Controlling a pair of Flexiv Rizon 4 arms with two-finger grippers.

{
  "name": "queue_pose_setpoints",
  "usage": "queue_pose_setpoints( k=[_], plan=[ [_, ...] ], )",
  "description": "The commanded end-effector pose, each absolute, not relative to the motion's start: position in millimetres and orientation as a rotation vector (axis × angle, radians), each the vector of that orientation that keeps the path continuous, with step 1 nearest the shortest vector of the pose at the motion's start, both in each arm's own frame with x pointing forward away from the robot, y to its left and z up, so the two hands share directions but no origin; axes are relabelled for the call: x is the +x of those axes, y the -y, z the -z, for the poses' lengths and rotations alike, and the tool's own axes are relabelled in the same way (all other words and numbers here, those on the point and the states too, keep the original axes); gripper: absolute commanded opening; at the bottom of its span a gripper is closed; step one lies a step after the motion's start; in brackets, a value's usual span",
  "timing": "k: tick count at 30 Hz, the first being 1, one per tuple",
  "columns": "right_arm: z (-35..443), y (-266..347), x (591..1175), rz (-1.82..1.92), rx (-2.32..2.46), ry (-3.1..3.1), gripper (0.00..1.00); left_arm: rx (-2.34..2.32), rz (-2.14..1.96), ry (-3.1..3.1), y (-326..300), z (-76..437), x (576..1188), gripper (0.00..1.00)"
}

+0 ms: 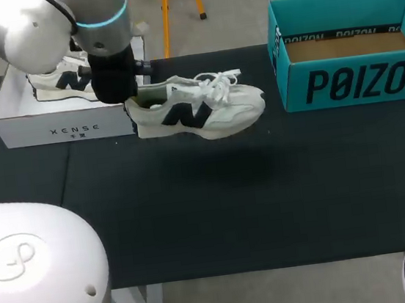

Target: Take the shoe out of the shoebox, open the shoe tongue, remove and reinsert the insole, then place the shoe into the shoebox

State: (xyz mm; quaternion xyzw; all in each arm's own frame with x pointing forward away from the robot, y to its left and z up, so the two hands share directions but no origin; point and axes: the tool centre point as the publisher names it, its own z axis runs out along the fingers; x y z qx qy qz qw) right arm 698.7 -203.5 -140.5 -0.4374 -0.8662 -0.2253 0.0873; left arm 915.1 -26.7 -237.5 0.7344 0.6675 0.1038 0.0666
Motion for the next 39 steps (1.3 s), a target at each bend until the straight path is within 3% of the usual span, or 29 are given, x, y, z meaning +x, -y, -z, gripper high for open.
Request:
queue_pose_setpoints(
  k=[1,11,39],
  plan=[
    [141,203,699,0.666,-1.303,2.58,1.0,2.231,-0.393,-2.053,67,259,900,0.0],
    [141,203,699,0.666,-1.303,2.58,1.0,2.304,-0.297,-2.028,108,303,872,0.0],
    [141,203,699,0.666,-1.303,2.58,1.0,2.431,-0.281,-2.132,113,359,849,0.0]
  ],
)
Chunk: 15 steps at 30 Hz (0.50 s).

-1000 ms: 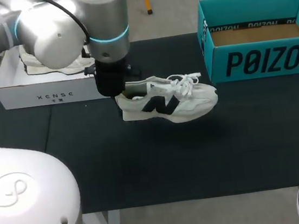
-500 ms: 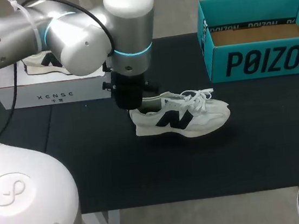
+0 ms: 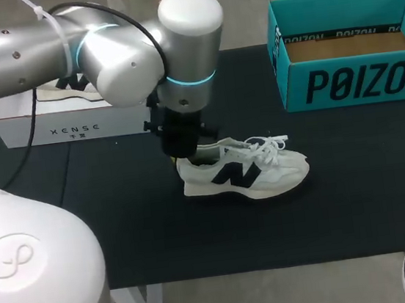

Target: Take the shoe out of the shoebox, open the shoe tongue, remove and reinsert the insole, then place the shoe into the shoebox

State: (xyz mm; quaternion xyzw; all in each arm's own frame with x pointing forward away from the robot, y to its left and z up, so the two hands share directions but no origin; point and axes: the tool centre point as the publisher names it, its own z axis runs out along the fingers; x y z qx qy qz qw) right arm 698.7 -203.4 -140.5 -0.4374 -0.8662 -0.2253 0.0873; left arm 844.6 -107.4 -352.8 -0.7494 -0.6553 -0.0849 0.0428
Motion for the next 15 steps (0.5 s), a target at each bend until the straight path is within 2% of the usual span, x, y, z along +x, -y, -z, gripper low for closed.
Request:
queue_pose_setpoints(
  k=[1,10,11,12,13,14,15],
  plan=[
    [141.0,203.5,699.3,0.666,-1.303,2.58,1.0,-2.275,0.261,1.99,113.0,360.5,849.0,0.0],
    [141.0,203.5,699.3,0.666,-1.303,2.58,1.0,-2.264,0.313,1.934,114.7,368.5,851.2,0.0],
    [141.0,203.5,699.3,0.666,-1.303,2.58,1.0,-2.256,0.327,1.929,114.8,368.7,851.2,0.08],
    [141.0,203.5,699.3,0.666,-1.303,2.58,1.0,-2.263,0.326,1.928,115.0,368.8,851.3,0.3],
    [141.0,203.5,699.3,0.666,-1.303,2.58,1.0,-2.265,0.323,1.926,115.4,368.2,851.3,0.75],
    [141.0,203.5,699.3,0.666,-1.303,2.58,1.0,-2.252,0.361,1.911,115.4,366.0,852.0,1.0],
    [141.0,203.5,699.3,0.666,-1.303,2.58,1.0,-2.254,0.357,1.92,114.9,363.4,852.8,1.0]
  ],
)
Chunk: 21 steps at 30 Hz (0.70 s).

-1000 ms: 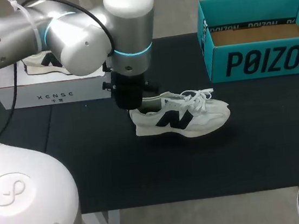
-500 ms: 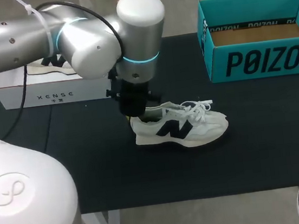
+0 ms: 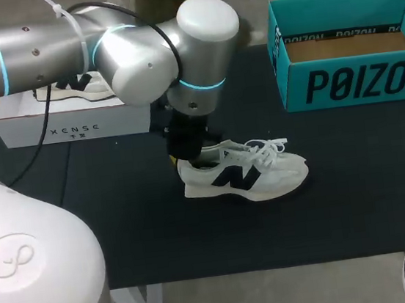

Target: Take the shoe out of the shoebox, open the shoe tongue, remove and reinsert the insole, then place the shoe into the shoebox

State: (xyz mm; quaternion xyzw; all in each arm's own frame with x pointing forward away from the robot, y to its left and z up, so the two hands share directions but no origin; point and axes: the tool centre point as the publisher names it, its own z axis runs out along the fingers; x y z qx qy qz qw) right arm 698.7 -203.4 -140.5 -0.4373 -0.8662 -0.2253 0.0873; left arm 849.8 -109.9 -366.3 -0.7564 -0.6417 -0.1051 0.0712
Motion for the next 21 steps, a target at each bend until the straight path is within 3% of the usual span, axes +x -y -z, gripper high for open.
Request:
queue_pose_setpoints(
  k=[1,10,21],
  plan=[
    [141,203,699,0.666,-1.303,2.58,1.0,-2.255,0.37,1.929,114,360,854,1.0],
    [141,203,699,0.666,-1.303,2.58,1.0,-2.21,0.486,2.184,93,291,870,1.0],
    [141,203,699,0.666,-1.303,2.58,1.0,-2.059,0.256,2.5,53,275,866,1.0]
  ],
)
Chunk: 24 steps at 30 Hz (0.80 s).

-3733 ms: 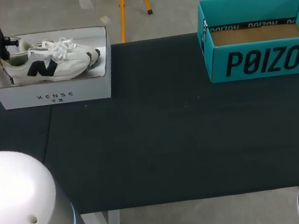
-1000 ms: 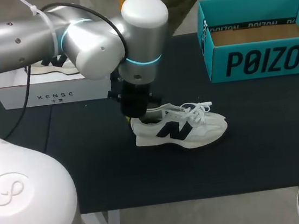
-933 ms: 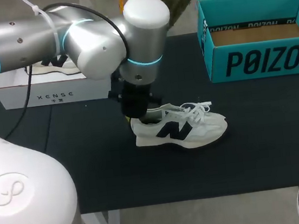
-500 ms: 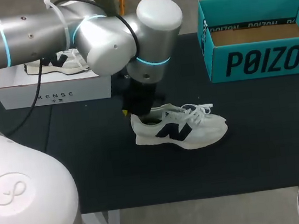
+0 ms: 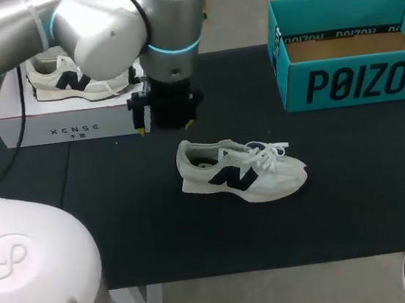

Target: Take the shoe out of the shoebox, open the shoe tongue, remove and reinsert the insole, then place the shoe into the shoebox

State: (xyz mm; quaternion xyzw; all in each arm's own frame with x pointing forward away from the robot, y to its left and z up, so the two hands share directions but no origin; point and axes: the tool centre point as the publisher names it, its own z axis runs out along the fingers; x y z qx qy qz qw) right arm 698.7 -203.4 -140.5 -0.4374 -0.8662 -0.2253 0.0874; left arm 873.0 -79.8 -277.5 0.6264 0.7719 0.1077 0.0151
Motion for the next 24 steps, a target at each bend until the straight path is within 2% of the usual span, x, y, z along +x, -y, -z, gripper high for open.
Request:
queue_pose_setpoints(
  k=[1,16,24],
  plan=[
    [141,203,699,0.666,-1.303,2.58,1.0,1.923,-0.239,-2.335,53,275,866,1.0],
    [141,203,699,0.666,-1.303,2.58,1.0,1.923,-0.239,-2.335,53,275,866,1.0],
    [141,203,699,0.666,-1.303,2.58,1.0,1.581,0.414,-2.435,29,262,852,1.0]
  ],
)
